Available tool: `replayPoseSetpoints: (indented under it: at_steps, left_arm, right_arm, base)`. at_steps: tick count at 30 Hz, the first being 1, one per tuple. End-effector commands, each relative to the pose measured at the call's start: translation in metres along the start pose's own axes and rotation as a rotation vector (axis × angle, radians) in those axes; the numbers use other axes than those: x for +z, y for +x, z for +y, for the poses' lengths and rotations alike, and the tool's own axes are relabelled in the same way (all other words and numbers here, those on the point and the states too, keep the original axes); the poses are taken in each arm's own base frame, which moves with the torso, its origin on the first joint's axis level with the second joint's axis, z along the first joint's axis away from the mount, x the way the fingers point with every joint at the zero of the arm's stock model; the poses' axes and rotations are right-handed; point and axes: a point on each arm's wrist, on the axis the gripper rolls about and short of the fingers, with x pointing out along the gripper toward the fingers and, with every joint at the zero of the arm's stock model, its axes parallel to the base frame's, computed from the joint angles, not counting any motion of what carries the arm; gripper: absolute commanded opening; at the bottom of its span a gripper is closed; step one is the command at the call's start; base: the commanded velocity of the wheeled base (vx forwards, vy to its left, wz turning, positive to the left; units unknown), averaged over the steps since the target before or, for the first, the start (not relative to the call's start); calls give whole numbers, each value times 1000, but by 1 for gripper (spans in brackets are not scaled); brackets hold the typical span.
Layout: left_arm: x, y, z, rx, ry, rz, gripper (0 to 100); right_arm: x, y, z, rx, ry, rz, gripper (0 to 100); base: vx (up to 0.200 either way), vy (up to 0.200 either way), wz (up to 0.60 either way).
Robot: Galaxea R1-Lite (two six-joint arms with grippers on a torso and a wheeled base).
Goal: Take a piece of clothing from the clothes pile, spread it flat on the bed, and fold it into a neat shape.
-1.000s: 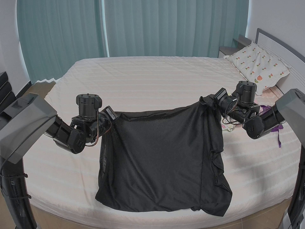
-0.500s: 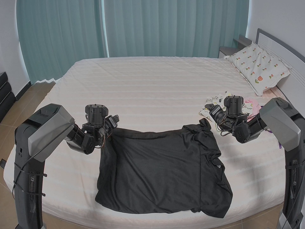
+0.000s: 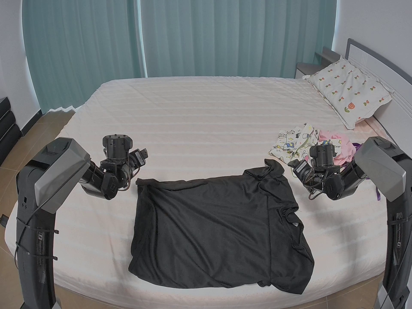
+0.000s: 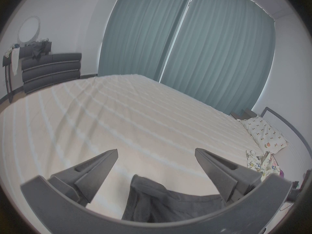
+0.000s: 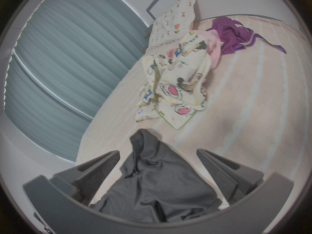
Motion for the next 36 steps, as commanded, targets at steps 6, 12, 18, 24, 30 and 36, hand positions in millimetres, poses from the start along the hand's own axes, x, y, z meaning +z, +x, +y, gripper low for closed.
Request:
replayPoseSetpoints:
  at_steps: [6,12,18,24,30,36]
  left_arm:
    - [35,-6,-2,14,-12,-10,100]
    - [19,-45,14,-37,-95,151,100]
    - [-6,-98,31,-70,-126,262,100]
    - [-54,-154,48,-58,-193,371,100]
    - [-76,-178,48,-83,-291,402,100]
    - [-84,-185,46,-85,-284,435,100]
  right_arm:
    - [-2,-31,-8,-21,-4,52,100]
    - [-19,-57,-35,-52,-84,208,100]
    - [-36,-74,-56,-58,-178,305,100]
    - [-59,-71,-67,-67,-291,345,100]
    - [-77,-76,-67,-77,-357,387,100]
    - [-90,-63,-83,-137,-441,403,0]
  base:
    - [0,0,0]
    - [0,0,0]
    - [0,0,0]
    - [0,0,0]
    - [0,0,0]
    - [0,0,0]
